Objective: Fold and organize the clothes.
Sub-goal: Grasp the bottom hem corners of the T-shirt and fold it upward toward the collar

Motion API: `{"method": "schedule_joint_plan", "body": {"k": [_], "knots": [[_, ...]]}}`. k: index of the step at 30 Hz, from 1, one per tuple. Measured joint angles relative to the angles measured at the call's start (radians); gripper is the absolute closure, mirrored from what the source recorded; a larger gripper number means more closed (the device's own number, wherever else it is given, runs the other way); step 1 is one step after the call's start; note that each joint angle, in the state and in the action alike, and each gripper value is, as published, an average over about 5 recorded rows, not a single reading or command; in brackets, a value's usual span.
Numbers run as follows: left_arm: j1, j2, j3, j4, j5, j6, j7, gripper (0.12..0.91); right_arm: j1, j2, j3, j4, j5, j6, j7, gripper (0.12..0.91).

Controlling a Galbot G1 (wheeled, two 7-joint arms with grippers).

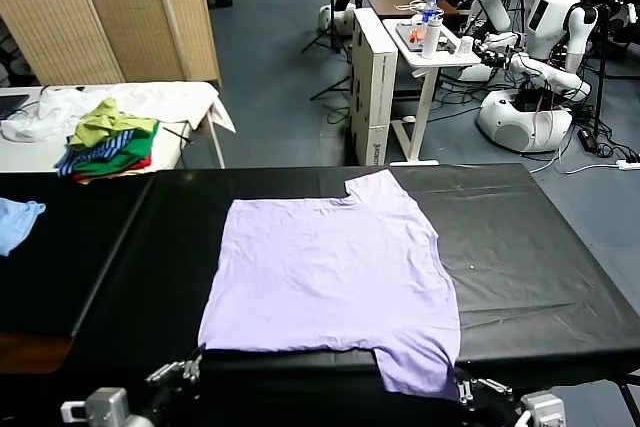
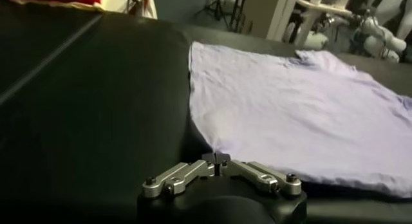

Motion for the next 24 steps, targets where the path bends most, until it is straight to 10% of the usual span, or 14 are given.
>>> {"method": "schedule_joint_plan", "body": {"k": [24], "knots": [[-0.402,0.074,0.101,0.239,-0.042,-0.009,-0.013,0.883,0.567,-0.075,-0.305,-0.382,0.013,0.034,0.063,0.886]]}}
